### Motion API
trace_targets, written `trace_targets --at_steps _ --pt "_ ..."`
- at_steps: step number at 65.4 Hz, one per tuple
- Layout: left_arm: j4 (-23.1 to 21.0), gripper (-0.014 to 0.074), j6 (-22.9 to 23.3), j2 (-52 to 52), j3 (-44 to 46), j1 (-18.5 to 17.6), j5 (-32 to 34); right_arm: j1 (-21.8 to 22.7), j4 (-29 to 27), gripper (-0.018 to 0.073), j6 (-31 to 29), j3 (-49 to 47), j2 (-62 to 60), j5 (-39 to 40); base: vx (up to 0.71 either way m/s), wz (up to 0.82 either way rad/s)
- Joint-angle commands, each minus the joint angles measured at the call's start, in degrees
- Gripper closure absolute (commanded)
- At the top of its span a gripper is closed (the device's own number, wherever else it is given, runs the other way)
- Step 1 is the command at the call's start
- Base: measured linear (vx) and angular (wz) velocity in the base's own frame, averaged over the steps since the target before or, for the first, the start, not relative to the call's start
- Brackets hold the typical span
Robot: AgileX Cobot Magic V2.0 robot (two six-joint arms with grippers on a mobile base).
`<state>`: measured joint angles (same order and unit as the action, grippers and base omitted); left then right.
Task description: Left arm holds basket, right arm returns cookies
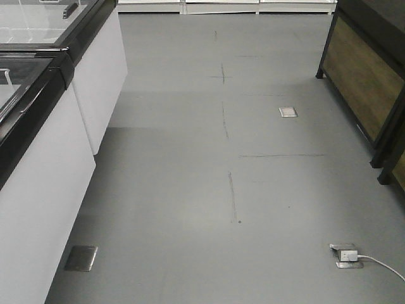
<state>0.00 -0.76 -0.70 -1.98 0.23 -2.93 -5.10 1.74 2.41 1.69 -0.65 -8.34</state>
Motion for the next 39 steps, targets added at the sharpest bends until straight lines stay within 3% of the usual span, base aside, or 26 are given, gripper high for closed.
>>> trace_targets --at_steps 1,19,39 --pt "-0.4 0.0604 0.0 -0.8 -0.2 -0.2 4.0 0.2 0.2 0.0568 -0.1 0.0 -0.5 4.5 0.0 0.0" --pt "-0.4 0.0604 -0.1 -0.8 0.0 -0.2 10.5 0.2 0.2 0.0568 -0.1 0.0 -0.5 4.5 0.0 0.0" --pt "-0.5 0.0604 0.8 0.9 9.7 -0.2 6.5 0.2 0.2 0.0568 -0.1 0.0 -0.5 4.5 0.0 0.0"
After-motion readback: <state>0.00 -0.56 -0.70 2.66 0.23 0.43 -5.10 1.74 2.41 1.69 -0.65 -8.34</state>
